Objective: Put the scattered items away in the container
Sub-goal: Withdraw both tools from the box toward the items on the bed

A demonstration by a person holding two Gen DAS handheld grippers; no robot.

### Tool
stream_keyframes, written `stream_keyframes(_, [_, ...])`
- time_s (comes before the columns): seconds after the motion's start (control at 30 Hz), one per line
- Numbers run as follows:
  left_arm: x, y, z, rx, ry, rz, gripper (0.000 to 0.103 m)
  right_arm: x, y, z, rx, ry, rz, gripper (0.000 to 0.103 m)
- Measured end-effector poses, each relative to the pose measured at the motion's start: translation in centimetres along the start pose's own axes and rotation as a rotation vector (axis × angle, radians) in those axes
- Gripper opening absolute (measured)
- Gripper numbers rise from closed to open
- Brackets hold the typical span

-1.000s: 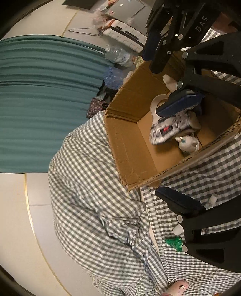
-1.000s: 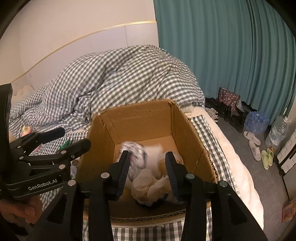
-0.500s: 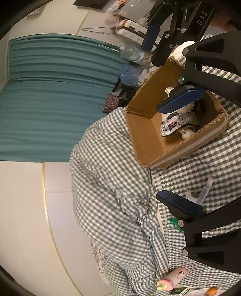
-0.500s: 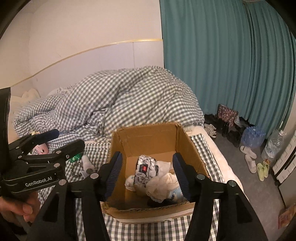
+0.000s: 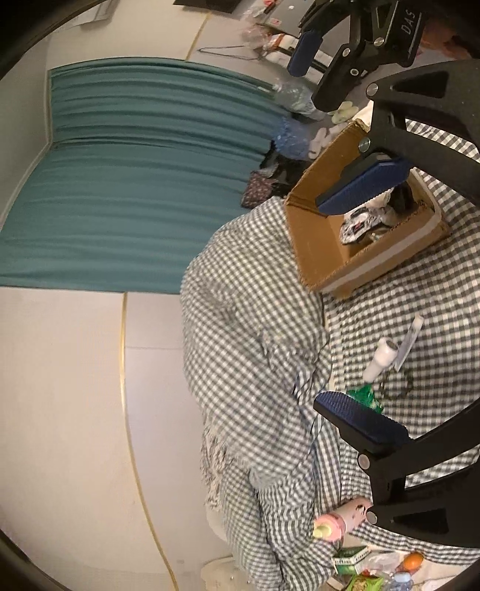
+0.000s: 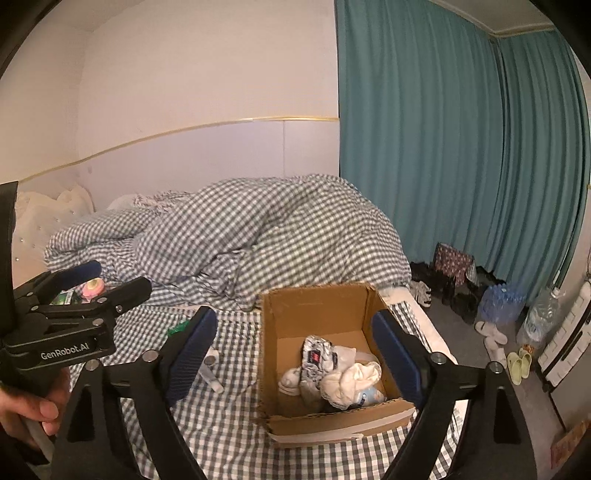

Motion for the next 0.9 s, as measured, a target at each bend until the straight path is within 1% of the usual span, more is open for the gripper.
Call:
stream_keyframes(0.07, [-1.1, 0.2, -0.9, -0.005, 0.01, 0.014, 0.101, -0.6, 0.5, -0.9, -0.002, 0.007, 0.013, 0.088])
stream_keyframes(0.13, [-2.2, 0.5, -2.1, -0.008, 0.03, 0.03, 0.103, -1.3, 0.8, -1.8, -0.002, 0.012, 0.026, 0.091])
stream_keyframes(0.2, [-3.2, 0.6, -3.1, -0.013, 0.047, 0.039, 0.103, -1.7, 1.2, -2.7, 0.0, 0.021, 0.037, 0.098])
stream_keyframes(0.37, [-5.0, 0.5, -6.0, -0.033, 0.093, 0.049, 0.103, -2.6, 1.4, -4.6, -0.004, 0.041, 0.052, 0.103])
stream_keyframes(0.57, [-6.9, 0.4, -8.6, -0.037, 0.14, 0.058, 0.103, -3.0, 1.7, -7.4, -0.013, 0.06, 0.057, 0.103])
stream_keyframes(0.67, [-8.0, 0.5, -10.1, -0.039, 0.167, 0.063, 0.103, -3.0, 1.7, -8.7, -0.008, 0.08, 0.061, 0.103])
stream_keyframes(0.77, [-8.8, 0.6, -11.6, -0.026, 0.218, 0.076, 0.103, -2.8, 1.6, -10.1, -0.017, 0.103, 0.062, 0.103])
stream_keyframes(0.9, [-9.5, 0.5, -13.5, -0.052, 0.241, 0.079, 0.103, -2.3, 1.3, -12.3, -0.047, 0.139, 0.049, 0.103])
Point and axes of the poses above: each gripper's, at about its wrist camera, not at the fingertips, and x roughly the way its jaws point, z to its right, y to its top, the point moved 3 cm from there along x, roughly the way its jaws point, and after that the axes turned 7 degrees about z, right-handed, at the moved point
